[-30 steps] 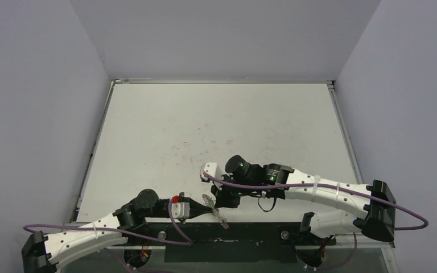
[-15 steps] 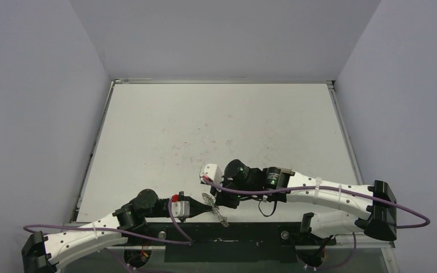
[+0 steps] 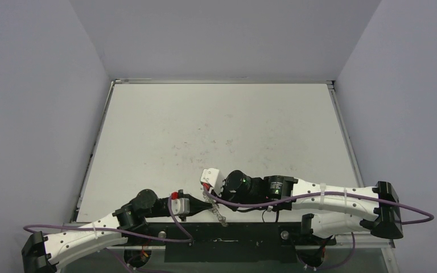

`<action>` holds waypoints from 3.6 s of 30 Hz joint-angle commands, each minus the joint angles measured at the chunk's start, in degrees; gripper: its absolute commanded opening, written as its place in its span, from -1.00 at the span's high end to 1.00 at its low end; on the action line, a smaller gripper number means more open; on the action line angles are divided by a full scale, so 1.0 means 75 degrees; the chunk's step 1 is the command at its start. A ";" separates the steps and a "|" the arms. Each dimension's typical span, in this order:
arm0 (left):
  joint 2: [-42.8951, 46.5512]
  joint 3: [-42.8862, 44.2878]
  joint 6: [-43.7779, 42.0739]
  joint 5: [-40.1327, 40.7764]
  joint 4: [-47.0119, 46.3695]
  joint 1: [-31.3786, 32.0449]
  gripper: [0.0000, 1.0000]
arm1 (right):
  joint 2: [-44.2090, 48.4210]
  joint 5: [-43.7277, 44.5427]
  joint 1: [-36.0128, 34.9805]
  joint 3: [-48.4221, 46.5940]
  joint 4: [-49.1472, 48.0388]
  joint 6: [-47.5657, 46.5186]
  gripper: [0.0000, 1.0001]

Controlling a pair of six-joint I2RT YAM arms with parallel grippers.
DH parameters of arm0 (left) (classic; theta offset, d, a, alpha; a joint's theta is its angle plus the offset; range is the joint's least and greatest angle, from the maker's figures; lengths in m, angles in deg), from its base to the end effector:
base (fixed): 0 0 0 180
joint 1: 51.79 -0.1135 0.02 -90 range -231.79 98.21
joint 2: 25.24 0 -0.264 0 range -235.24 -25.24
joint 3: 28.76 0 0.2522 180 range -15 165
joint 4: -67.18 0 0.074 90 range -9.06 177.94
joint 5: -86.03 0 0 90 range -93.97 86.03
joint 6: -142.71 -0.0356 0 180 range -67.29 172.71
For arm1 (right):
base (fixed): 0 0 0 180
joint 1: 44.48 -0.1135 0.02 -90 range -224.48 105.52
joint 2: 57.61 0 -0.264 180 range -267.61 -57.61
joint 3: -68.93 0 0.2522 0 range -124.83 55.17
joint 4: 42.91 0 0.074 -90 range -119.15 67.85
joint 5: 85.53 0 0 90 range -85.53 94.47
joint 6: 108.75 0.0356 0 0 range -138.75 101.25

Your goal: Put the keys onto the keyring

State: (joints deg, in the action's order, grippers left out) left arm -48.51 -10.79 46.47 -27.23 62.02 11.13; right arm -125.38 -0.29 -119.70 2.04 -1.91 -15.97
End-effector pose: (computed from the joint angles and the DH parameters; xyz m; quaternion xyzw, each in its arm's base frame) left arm 0.0491 -0.1269 0.1942 0.5108 0.4901 -0.4540 0.5411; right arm 0.0619 0.2462 0.2809 -0.5527 0.7260 0.2858 0.2927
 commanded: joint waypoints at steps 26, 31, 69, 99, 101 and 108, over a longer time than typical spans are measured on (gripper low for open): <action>0.0360 0.0014 0.0352 0.0184 -0.0330 0.0038 1.00 | 0.0057 0.3153 -0.1152 -0.0100 0.0015 0.0107 1.00; 0.0401 -0.0032 0.0369 0.0185 -0.0374 0.0037 1.00 | 0.0068 0.2761 -0.1150 0.0155 -0.0269 0.0197 1.00; 0.0419 -0.0160 0.0076 -0.0513 -0.0718 0.0037 1.00 | 0.2518 -0.1177 -0.0160 0.2992 -0.4142 -0.3714 -0.31; 0.0255 -0.0053 0.0092 -0.0610 -0.0932 0.0037 1.00 | 0.1412 -0.2957 0.0349 0.3212 -0.4898 -0.4750 0.61; 0.0258 -0.0049 0.0085 -0.0611 -0.0927 0.0037 1.00 | 0.1391 -0.3001 0.0344 0.3213 -0.4890 -0.4774 0.60; 0.0298 -0.0063 0.0062 -0.0567 -0.0902 0.0037 1.00 | 0.1533 -0.2798 0.0424 0.3116 -0.4628 -0.4624 1.00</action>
State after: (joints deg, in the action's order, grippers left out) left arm -46.54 -12.52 47.36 -30.79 59.37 11.13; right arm -114.87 -21.12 -117.14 26.13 -34.54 -51.14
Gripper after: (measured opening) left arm 0.007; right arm 0.028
